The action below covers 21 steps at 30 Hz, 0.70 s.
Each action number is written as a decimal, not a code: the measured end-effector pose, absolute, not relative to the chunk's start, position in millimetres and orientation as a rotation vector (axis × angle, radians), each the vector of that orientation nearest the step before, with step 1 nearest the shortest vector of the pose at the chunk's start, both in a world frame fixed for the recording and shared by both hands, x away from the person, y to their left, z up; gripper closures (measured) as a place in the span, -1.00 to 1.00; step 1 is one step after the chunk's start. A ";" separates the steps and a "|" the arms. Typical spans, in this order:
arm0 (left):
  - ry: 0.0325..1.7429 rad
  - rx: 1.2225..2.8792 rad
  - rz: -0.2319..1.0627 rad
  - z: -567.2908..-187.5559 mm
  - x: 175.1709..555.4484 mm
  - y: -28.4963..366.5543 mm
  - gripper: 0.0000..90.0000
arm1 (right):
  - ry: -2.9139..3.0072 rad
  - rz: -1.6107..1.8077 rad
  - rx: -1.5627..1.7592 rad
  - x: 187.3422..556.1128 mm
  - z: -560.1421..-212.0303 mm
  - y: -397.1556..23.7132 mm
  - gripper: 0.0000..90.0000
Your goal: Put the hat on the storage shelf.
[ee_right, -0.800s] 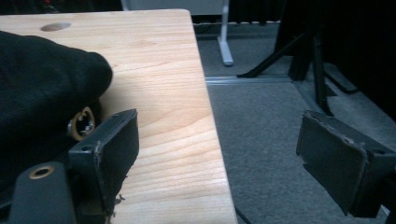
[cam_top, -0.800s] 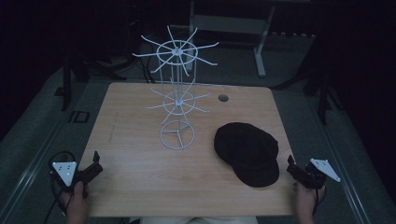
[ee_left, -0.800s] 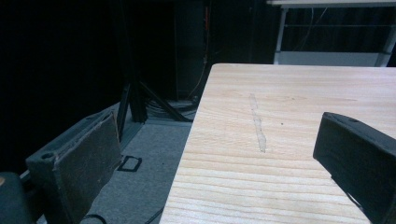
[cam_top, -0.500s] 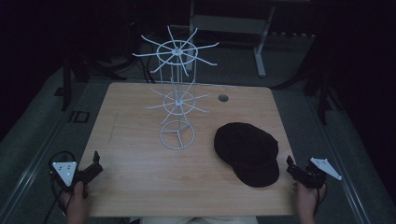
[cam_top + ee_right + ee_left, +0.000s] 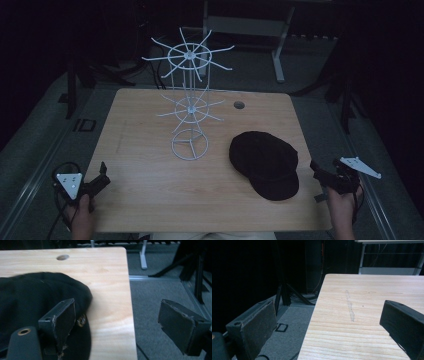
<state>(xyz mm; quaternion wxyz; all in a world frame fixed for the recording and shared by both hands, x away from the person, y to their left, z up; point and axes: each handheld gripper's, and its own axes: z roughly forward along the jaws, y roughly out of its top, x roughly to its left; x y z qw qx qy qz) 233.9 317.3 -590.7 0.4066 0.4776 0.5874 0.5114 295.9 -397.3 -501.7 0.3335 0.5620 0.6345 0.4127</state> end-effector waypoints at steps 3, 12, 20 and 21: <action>1.481 1.205 1.290 -590.7 233.9 317.2 -0.97 | 1.681 1.074 1.421 298.5 -490.5 -390.9 -0.69; 1.481 1.204 1.289 -590.7 233.8 317.3 -0.97 | 1.778 1.063 1.348 311.2 -468.2 -366.8 -0.69; 1.479 1.205 1.286 -590.7 233.8 317.6 -0.97 | 1.923 1.073 1.318 328.2 -464.2 -339.8 -0.66; 1.479 1.203 1.286 -590.7 233.9 317.6 -0.97 | 1.939 1.073 1.312 330.6 -464.9 -335.9 -0.66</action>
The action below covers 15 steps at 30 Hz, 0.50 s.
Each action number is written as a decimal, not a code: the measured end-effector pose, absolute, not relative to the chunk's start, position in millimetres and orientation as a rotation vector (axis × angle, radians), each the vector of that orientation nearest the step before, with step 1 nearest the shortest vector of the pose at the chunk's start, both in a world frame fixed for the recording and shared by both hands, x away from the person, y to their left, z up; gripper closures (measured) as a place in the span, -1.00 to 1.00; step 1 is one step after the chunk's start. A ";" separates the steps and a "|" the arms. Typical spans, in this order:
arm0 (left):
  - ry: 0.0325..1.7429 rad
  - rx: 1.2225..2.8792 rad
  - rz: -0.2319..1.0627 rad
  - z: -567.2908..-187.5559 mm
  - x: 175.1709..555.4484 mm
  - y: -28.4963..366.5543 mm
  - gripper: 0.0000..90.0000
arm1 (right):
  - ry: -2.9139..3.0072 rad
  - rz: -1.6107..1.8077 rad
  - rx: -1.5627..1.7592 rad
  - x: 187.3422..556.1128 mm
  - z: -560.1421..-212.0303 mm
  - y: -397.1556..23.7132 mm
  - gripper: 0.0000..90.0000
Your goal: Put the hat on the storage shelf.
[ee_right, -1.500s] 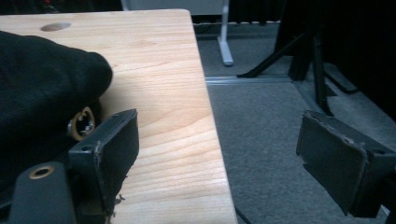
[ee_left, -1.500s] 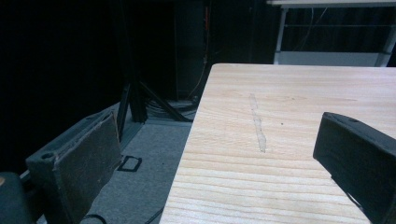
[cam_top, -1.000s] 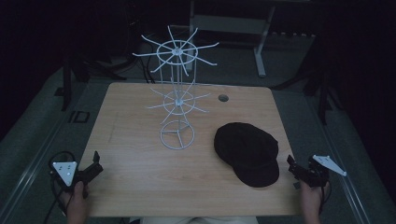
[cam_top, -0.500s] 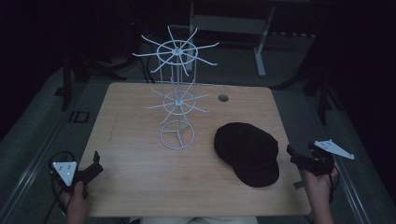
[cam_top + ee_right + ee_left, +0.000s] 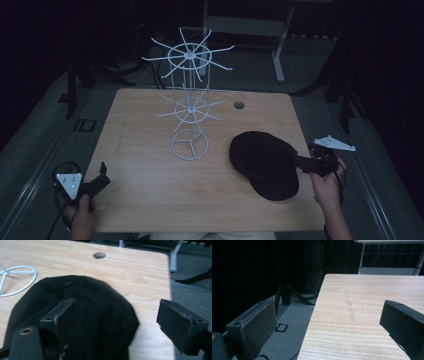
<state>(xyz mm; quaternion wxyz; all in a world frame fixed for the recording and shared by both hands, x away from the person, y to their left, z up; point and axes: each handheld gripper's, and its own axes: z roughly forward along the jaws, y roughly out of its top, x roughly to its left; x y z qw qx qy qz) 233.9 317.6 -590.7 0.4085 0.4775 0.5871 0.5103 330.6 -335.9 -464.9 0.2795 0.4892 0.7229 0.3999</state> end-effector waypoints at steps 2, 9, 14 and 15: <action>1.480 1.203 1.285 -590.7 233.9 317.6 -0.97 | 1.952 1.075 1.312 333.2 -465.6 -332.3 -0.66; 1.479 1.203 1.284 -590.7 233.8 317.8 -0.97 | 2.054 1.086 1.305 354.8 -472.2 -305.4 -0.72; 1.479 1.202 1.282 -590.7 233.8 317.9 -0.97 | 2.113 1.098 1.262 368.4 -475.4 -287.2 -0.75; 1.479 1.202 1.282 -590.7 233.8 317.9 -0.97 | 2.123 1.094 1.263 371.5 -476.4 -283.6 -0.75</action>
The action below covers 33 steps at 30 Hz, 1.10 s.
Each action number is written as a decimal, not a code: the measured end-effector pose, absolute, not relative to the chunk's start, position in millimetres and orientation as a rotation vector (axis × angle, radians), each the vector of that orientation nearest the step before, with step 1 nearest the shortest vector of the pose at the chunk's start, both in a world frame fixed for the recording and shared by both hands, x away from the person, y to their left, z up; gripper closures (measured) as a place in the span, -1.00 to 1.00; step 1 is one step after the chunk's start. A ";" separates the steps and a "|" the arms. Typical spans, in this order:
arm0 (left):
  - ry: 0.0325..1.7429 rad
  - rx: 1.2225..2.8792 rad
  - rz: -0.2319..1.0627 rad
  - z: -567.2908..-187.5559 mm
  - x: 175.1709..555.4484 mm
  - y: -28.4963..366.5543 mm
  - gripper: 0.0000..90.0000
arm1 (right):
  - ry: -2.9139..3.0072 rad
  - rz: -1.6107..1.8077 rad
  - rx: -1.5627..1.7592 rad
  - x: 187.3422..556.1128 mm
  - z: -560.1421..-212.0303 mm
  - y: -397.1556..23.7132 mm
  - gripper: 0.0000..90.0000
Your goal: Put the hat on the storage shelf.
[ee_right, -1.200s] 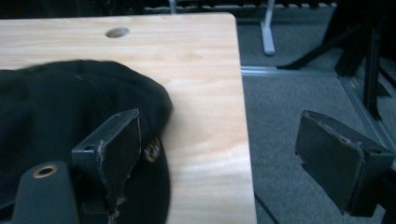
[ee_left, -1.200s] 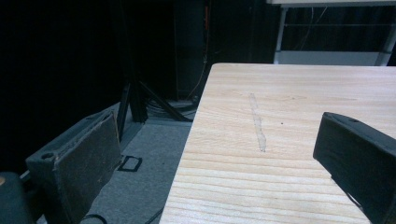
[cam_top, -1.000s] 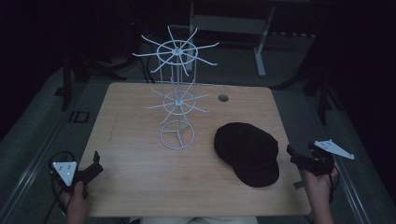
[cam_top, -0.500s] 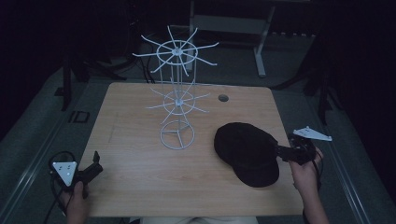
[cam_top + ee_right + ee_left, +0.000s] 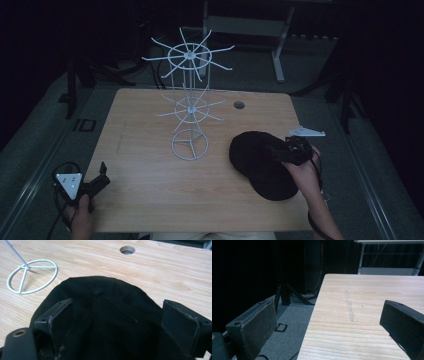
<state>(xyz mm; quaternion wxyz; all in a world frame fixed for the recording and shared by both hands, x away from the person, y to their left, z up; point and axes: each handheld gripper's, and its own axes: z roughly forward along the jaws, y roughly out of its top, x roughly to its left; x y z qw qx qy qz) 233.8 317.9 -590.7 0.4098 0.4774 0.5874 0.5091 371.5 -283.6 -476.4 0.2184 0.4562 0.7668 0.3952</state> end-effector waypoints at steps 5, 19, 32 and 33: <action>1.479 1.202 1.282 -590.7 233.8 317.9 -0.97 | 2.175 1.066 1.239 386.5 -482.9 -265.9 -0.75; 1.478 1.204 1.282 -590.7 233.7 317.9 -0.97 | 2.291 0.860 1.266 420.8 -511.6 -237.2 -0.66; 1.478 1.202 1.281 -590.8 233.8 318.0 -0.97 | 2.403 0.689 1.252 430.6 -527.5 -222.0 -0.25; 1.478 1.203 1.281 -590.8 233.8 318.0 -0.97 | 2.417 0.681 1.254 431.2 -528.4 -221.4 -0.15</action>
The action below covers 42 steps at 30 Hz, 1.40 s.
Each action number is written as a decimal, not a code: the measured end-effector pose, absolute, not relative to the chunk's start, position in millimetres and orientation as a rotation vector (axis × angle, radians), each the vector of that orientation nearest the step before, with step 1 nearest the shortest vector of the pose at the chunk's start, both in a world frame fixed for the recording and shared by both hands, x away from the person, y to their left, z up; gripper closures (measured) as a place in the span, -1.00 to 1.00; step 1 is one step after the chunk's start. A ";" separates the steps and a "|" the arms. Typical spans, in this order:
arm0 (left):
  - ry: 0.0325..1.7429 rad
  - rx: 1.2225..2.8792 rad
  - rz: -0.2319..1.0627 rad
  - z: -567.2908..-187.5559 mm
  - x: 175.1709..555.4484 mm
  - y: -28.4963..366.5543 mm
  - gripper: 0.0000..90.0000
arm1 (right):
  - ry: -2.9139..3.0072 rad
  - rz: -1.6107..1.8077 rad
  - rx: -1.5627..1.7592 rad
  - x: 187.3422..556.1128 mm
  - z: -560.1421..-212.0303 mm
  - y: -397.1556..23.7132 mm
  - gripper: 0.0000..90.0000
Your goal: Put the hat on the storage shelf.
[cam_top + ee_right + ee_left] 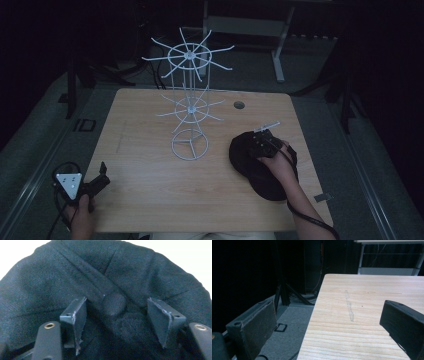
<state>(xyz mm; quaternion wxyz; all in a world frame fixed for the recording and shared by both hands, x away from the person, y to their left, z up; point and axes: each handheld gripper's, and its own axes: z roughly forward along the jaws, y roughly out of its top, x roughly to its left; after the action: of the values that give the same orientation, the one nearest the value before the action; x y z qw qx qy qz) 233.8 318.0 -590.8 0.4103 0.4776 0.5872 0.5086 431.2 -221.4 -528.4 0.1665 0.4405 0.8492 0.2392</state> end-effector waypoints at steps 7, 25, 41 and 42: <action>1.479 1.202 1.281 -590.8 233.8 318.0 -0.97 | 2.500 0.597 1.218 432.8 -534.5 -214.6 0.33; 1.481 1.203 1.282 -590.7 233.9 317.9 -0.97 | 2.362 0.848 1.181 414.2 -507.4 -232.6 0.56; 1.480 1.202 1.283 -590.7 234.0 317.8 -0.97 | 2.205 1.049 1.154 381.8 -468.1 -261.7 0.56; 1.481 1.202 1.283 -590.7 234.0 317.8 -0.97 | 2.198 1.058 1.150 379.5 -465.5 -263.5 0.56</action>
<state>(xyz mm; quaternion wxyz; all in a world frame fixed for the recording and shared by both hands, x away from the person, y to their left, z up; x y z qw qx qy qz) 234.0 317.8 -590.7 0.4091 0.4771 0.5878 0.5094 379.5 -263.5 -465.5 0.2206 0.4159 0.7950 0.3826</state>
